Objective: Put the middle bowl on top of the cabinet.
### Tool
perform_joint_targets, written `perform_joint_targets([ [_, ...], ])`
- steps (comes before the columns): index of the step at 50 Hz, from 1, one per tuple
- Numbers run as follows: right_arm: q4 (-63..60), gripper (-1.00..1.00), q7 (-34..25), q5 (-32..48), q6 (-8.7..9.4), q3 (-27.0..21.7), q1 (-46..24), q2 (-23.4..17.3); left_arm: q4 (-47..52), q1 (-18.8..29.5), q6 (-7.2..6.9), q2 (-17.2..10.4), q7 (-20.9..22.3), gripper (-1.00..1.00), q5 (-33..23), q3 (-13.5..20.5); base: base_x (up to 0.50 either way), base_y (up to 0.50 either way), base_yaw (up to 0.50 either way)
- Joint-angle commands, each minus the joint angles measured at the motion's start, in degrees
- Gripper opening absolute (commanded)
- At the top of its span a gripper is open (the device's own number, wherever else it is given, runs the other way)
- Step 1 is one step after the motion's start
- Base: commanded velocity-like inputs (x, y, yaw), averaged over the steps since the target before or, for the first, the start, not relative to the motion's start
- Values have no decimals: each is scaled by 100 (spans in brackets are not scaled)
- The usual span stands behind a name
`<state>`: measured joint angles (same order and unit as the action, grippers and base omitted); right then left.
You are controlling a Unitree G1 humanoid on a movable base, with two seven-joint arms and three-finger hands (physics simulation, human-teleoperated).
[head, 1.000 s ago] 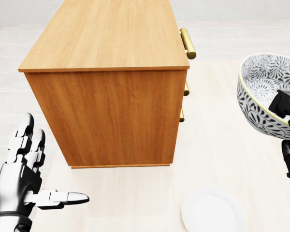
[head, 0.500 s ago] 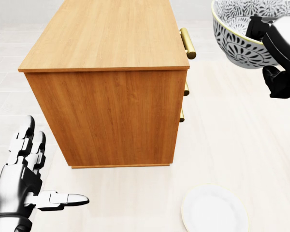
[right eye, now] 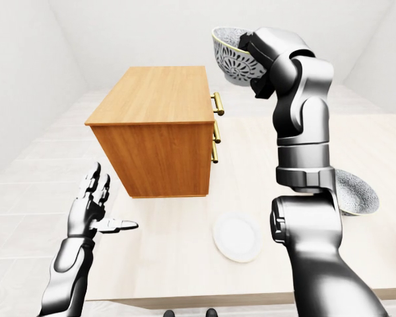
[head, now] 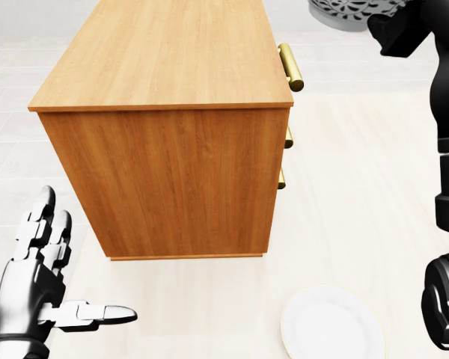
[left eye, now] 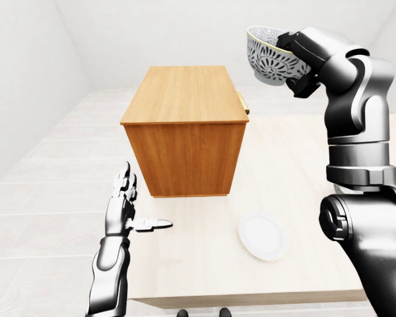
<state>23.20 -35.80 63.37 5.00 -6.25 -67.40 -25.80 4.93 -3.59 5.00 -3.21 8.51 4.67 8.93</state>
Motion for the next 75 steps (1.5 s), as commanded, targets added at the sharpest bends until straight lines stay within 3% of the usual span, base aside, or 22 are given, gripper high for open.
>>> perform_joint_targets([
  [1,1198,-100,506,-231,0,245,-1036,176,-154,-74,0,-9,56,100,3,37,0,0,0],
  [15,2240,-100,1238,-553,0,383,-1748,617,269,-384,0,37,102,100,-59,25,0,0,0],
  [24,2466,-100,1362,-741,0,504,-2049,953,808,-520,-16,76,89,100,-102,0,0,0,0],
  [43,3045,-100,2160,-788,0,828,-2084,1769,694,-529,0,128,126,100,-169,74,0,0,0],
  [75,4187,-100,3279,-450,0,1156,-2189,2243,427,-498,0,107,224,100,-133,156,0,0,0],
])
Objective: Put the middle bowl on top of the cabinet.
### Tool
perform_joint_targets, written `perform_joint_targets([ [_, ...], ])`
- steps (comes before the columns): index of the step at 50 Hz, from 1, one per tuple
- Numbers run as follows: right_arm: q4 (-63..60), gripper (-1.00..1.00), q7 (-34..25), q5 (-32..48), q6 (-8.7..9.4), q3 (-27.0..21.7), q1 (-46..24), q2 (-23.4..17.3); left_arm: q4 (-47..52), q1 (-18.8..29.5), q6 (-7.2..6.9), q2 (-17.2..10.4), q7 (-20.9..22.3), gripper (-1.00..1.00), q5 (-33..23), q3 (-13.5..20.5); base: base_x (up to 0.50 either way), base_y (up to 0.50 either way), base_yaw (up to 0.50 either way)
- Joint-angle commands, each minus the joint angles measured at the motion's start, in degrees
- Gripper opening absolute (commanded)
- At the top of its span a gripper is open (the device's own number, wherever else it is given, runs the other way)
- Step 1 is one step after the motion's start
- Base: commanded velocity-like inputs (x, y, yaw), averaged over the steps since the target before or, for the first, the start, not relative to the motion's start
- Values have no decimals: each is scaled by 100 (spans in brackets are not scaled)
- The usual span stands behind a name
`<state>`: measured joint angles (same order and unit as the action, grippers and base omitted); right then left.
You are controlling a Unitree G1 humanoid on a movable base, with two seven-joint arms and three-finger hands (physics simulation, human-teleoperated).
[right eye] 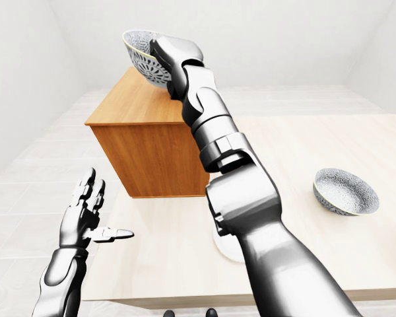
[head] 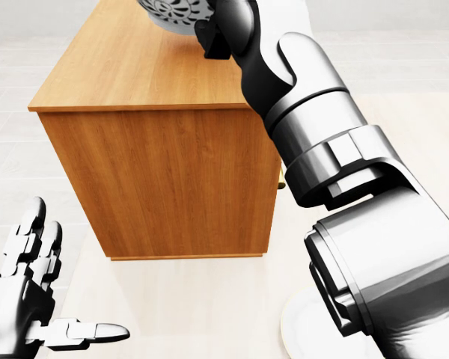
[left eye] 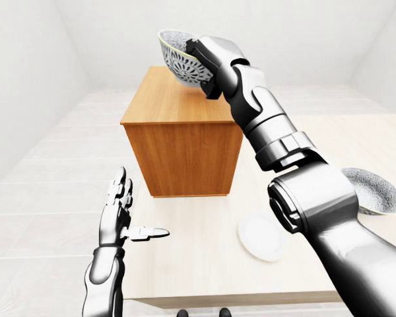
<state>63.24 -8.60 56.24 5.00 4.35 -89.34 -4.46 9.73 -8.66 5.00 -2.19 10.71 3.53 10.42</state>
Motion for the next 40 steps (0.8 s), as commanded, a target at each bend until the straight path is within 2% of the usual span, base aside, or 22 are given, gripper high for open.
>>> perform_joint_targets([
  [1,225,-100,567,303,0,113,9,122,-61,7,0,9,0,100,-29,2,0,0,0],
  [17,429,-100,639,788,0,176,73,257,-47,-21,0,-9,44,100,20,62,0,0,0],
  [40,367,-100,599,902,0,90,22,382,-132,-46,0,-1,95,100,48,71,0,0,0],
])
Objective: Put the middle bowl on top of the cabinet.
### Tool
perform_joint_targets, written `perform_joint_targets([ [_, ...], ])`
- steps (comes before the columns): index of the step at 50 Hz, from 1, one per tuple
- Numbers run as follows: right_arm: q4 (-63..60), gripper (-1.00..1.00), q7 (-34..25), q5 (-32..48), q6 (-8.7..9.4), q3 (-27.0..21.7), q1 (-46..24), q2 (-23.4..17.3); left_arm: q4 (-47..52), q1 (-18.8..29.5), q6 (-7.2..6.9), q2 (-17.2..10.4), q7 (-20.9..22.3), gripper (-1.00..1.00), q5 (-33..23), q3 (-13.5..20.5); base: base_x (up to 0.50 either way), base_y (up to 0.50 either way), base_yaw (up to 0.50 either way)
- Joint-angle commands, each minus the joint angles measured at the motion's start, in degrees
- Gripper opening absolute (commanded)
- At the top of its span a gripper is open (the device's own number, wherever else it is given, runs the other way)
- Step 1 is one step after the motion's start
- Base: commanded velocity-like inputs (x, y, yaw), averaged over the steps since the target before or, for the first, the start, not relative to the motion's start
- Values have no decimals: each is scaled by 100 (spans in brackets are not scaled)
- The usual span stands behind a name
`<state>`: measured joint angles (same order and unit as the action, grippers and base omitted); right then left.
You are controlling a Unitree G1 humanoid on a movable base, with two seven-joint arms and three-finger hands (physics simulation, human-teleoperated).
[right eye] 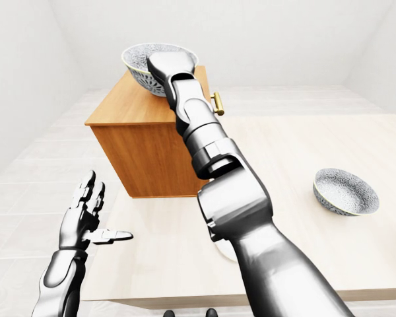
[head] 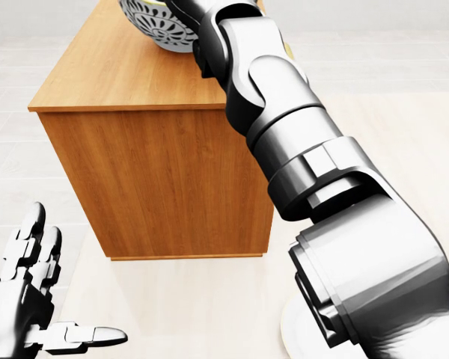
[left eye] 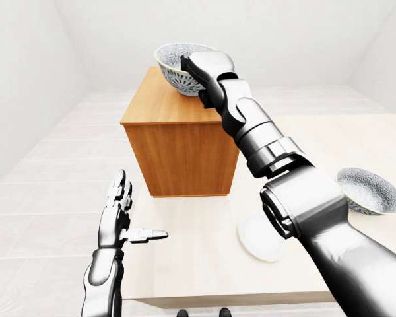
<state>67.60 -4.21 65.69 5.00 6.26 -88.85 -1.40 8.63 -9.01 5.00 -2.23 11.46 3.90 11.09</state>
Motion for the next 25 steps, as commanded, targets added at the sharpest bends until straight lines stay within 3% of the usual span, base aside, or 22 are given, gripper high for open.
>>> perform_joint_targets([
  [1,-74,-100,138,-44,0,-102,-35,74,-41,-8,0,3,21,100,9,6,0,0,0],
  [8,-57,-100,191,-44,0,-122,-36,60,33,-17,0,-5,17,100,28,29,0,0,0],
  [16,-70,-81,163,-42,0,-127,-51,57,-48,18,0,-4,16,100,23,24,0,0,0],
  [25,-44,-75,183,-21,0,-113,-22,52,-181,65,0,-15,6,100,9,24,0,0,0],
])
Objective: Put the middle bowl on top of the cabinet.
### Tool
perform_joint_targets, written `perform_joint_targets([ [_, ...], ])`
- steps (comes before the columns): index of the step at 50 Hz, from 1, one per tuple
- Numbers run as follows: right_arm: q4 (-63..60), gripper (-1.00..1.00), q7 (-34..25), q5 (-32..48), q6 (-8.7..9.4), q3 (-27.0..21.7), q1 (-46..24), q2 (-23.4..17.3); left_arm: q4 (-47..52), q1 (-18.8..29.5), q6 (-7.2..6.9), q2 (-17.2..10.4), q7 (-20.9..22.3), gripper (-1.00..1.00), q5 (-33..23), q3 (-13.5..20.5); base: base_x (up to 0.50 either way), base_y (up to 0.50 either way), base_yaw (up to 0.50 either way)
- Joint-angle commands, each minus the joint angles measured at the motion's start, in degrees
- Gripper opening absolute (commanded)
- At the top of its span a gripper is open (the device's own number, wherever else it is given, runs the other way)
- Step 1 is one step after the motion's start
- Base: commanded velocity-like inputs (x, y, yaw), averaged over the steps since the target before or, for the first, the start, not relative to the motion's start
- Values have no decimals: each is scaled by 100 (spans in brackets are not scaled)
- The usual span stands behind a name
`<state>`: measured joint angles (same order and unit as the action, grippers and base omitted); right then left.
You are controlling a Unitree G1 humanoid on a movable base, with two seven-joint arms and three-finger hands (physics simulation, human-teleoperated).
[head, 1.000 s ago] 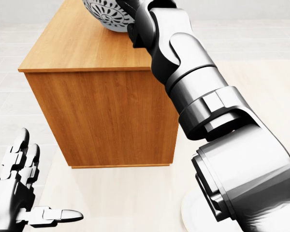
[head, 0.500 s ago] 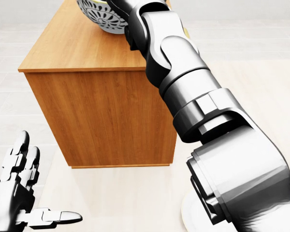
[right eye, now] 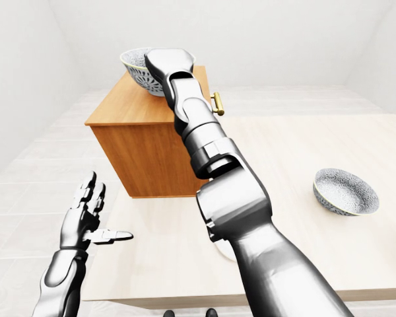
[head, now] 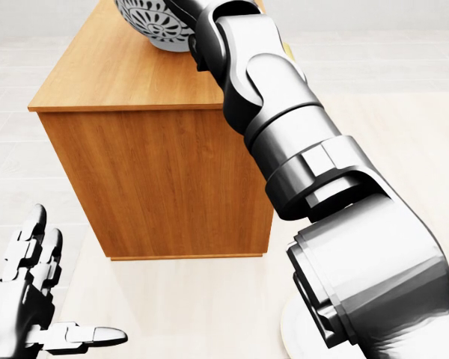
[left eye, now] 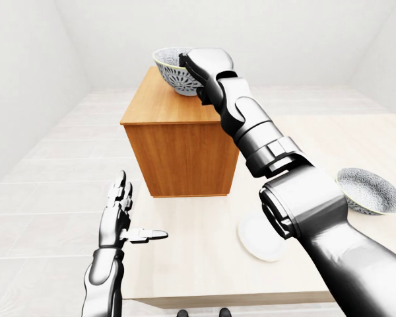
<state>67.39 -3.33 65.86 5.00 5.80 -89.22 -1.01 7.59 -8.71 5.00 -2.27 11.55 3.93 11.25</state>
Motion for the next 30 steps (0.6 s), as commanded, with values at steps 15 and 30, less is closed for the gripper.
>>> perform_joint_targets([
  [15,-19,-57,97,-28,0,-68,47,14,-310,65,0,-2,-24,100,-71,-64,0,0,0],
  [30,-25,-2,106,-31,0,-85,43,2,-313,91,0,-28,-48,100,-75,-76,0,0,0],
])
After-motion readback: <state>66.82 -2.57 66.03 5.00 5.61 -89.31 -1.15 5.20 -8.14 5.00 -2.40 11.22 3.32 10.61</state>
